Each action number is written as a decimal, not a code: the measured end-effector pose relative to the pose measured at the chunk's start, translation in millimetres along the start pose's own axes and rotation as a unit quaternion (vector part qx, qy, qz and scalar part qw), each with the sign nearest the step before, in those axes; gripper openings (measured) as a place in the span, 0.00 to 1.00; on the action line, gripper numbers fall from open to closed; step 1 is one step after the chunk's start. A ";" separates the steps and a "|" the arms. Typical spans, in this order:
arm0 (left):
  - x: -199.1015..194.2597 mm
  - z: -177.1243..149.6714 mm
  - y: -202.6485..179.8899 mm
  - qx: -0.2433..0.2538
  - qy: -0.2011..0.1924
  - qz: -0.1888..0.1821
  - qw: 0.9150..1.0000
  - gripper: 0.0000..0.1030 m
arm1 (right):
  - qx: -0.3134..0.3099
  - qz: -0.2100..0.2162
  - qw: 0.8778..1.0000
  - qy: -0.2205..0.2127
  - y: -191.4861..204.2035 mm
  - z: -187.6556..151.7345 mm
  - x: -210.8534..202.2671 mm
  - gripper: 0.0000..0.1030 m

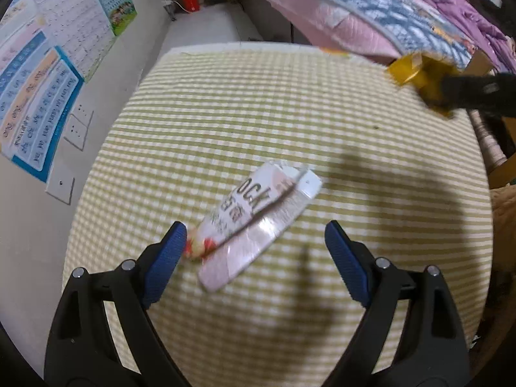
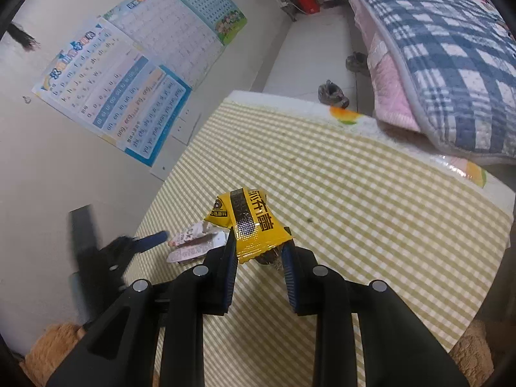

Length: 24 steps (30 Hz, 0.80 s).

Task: Collect trash
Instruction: 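Grasp the pink Pocky wrapper with the left tool while the right tool grasps the yellow candy, then carry the pink Pocky wrapper toward the bin with the left tool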

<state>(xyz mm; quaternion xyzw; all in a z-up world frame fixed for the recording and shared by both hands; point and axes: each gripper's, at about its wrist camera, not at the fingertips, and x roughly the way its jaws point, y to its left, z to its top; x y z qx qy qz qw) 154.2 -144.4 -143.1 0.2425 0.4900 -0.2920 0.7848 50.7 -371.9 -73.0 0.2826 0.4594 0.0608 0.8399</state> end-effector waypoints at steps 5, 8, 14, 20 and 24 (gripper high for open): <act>17.5 2.4 7.8 -0.030 0.029 0.009 0.999 0.52 | -0.007 0.009 1.000 -0.003 3.9 1.0 -3.5 0.26; 9.6 -2.5 16.0 -0.077 0.019 -0.007 0.997 0.38 | -0.010 0.010 1.000 -0.007 6.7 -0.2 -3.0 0.26; -36.3 -41.2 31.9 -0.165 -0.029 -0.016 0.986 0.31 | -0.025 -0.007 0.999 -0.021 13.5 -7.9 -6.5 0.26; -97.8 -77.3 18.7 -0.213 -0.088 -0.002 0.973 0.31 | -0.060 -0.010 0.998 -0.020 34.4 -23.7 -0.6 0.26; -123.4 -90.0 14.6 -0.238 -0.104 0.014 0.965 0.31 | -0.101 -0.014 0.994 -0.022 57.1 -42.6 5.4 0.26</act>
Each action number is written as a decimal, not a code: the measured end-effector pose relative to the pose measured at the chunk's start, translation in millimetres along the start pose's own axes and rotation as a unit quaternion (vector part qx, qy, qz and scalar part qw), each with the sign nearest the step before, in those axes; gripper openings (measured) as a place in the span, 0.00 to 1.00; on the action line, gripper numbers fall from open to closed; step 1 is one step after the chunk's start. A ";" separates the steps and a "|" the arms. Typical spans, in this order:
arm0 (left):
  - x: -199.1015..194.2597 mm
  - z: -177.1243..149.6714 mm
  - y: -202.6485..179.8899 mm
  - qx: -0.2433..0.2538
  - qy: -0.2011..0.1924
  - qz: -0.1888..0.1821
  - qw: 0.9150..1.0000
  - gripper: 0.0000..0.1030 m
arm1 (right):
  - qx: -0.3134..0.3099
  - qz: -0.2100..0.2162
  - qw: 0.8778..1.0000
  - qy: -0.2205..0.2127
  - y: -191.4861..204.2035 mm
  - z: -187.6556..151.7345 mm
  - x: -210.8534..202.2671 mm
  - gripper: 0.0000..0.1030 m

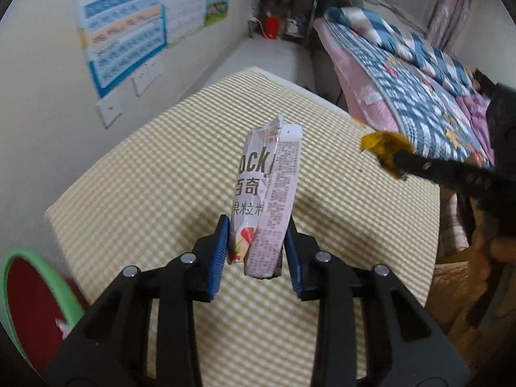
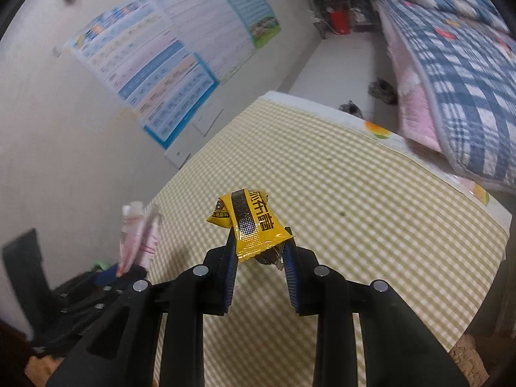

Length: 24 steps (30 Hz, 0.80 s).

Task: Collect trash
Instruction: 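Carry the pink Pocky wrapper toward the bin with the left tool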

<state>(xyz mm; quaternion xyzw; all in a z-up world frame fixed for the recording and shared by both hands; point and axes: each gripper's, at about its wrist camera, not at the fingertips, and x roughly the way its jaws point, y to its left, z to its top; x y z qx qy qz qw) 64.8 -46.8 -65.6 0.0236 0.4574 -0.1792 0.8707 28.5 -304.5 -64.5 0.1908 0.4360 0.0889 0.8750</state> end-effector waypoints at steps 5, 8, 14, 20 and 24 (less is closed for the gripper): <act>-27.3 -10.2 10.9 -0.028 -0.020 0.016 0.999 0.31 | -0.053 -0.022 0.998 -0.001 28.4 -14.6 10.4 0.26; -43.6 -13.9 17.2 -0.031 -0.037 0.028 0.998 0.32 | -0.056 -0.017 0.998 -0.003 38.2 -18.3 10.5 0.26; -75.8 -18.0 36.4 -0.043 -0.072 0.037 0.996 0.32 | -0.067 -0.016 0.998 -0.013 62.7 -28.2 4.3 0.26; -93.8 -22.9 47.8 -0.050 -0.090 0.039 0.994 0.32 | -0.085 -0.016 0.996 -0.022 91.1 -44.7 -6.3 0.26; -99.7 -24.8 54.4 -0.059 -0.096 0.039 0.993 0.32 | -0.077 -0.010 0.997 -0.029 98.6 -52.4 -14.5 0.27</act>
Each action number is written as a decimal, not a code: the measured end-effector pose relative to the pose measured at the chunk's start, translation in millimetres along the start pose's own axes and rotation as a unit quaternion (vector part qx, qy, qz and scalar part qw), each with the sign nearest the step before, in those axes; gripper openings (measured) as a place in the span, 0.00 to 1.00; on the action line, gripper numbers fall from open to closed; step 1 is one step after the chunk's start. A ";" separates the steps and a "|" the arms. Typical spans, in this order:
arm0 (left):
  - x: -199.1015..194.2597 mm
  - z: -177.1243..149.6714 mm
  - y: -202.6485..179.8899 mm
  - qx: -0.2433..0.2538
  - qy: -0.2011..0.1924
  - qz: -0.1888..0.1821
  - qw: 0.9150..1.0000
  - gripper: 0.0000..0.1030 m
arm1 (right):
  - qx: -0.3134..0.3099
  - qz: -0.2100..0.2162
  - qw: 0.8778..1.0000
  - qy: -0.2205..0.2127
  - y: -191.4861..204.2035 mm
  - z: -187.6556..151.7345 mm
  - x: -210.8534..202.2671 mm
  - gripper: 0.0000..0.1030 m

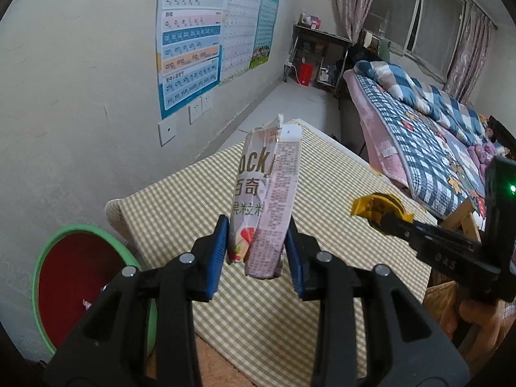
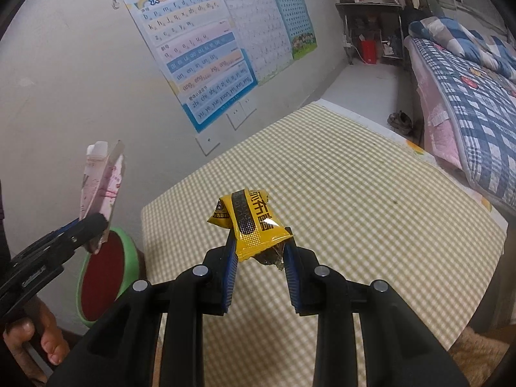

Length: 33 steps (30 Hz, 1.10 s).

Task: Collect trash
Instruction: 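Carry the pink Pocky wrapper toward the bin with the left tool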

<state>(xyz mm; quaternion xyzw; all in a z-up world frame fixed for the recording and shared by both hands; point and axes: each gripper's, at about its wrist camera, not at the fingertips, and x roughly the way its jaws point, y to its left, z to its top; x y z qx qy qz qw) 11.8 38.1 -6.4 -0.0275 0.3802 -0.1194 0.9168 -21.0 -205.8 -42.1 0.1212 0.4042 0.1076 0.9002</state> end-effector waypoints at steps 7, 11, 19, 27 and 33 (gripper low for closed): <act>-6.9 -3.0 9.3 -0.008 -0.007 0.000 1.000 0.32 | 0.011 0.003 1.000 -0.011 10.4 -6.0 -15.3 0.27; -9.2 -4.2 10.8 -0.010 -0.010 0.003 1.000 0.32 | 0.010 0.005 1.000 -0.017 17.2 -6.5 -22.4 0.27; -11.3 -5.5 9.8 -0.009 -0.013 0.004 1.000 0.32 | 0.006 0.008 1.000 -0.024 27.2 -8.0 -29.7 0.27; -13.1 -8.6 14.5 -0.016 -0.015 0.015 1.000 0.32 | -0.004 0.008 1.000 -0.023 35.9 -11.3 -30.7 0.27; -11.4 -10.1 21.9 -0.023 -0.012 0.020 0.999 0.32 | -0.011 0.011 1.000 -0.019 43.4 -12.5 -27.6 0.27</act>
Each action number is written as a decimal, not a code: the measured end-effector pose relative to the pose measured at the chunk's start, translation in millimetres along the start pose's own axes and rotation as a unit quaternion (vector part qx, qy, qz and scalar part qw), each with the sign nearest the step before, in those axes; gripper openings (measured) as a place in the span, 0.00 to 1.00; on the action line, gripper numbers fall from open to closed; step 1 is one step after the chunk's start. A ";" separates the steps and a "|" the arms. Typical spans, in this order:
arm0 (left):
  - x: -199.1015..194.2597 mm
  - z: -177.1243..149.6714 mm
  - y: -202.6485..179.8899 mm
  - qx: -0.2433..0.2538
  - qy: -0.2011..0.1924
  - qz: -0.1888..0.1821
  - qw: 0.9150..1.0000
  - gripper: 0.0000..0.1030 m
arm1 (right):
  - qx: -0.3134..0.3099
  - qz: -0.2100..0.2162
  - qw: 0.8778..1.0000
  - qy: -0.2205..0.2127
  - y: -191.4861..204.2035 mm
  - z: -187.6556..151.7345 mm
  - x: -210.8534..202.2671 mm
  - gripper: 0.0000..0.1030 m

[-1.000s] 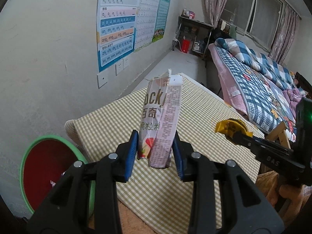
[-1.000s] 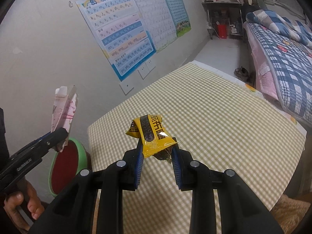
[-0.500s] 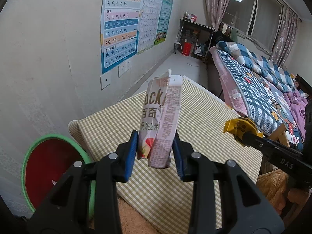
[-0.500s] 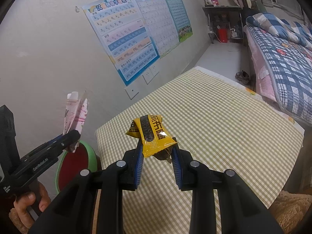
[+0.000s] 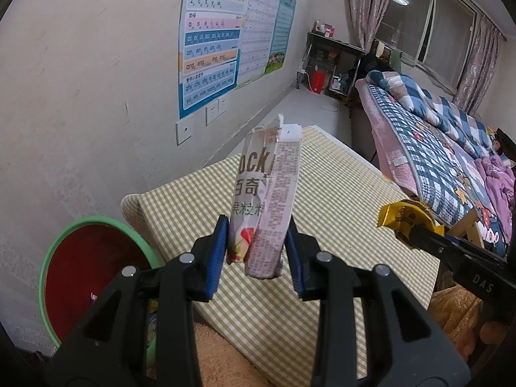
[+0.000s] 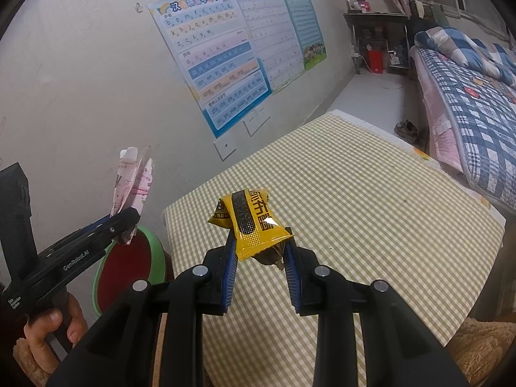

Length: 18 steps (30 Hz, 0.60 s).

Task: Collect trash
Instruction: 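Carry the pink Pocky wrapper toward the bin with the left tool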

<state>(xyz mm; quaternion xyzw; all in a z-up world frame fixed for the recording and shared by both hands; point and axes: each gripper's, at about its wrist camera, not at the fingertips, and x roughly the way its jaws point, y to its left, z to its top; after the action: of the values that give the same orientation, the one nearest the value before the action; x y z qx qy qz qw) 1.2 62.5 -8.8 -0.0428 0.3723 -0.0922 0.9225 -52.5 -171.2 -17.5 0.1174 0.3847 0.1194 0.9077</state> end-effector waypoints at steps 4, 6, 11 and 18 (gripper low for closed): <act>0.1 -0.8 4.7 -0.004 0.000 0.003 1.000 0.32 | -0.003 0.001 1.000 0.003 3.3 -0.7 1.7 0.27; 0.9 -0.5 6.6 -0.007 0.001 0.005 1.000 0.32 | -0.005 0.001 1.000 0.005 5.2 -1.8 2.8 0.27; 1.6 -0.6 12.8 -0.014 0.002 0.006 1.000 0.32 | -0.010 0.003 1.000 0.012 11.0 -4.2 6.5 0.27; 3.9 -5.0 22.4 -0.023 0.005 0.007 1.000 0.32 | -0.019 0.006 1.000 0.022 18.1 -7.2 12.9 0.27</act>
<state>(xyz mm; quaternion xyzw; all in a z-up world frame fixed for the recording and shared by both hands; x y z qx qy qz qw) 3.6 83.6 -18.3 -0.0609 0.3796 -0.0770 0.9199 -51.3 -149.3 -25.5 0.0995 0.4016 0.1345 0.9004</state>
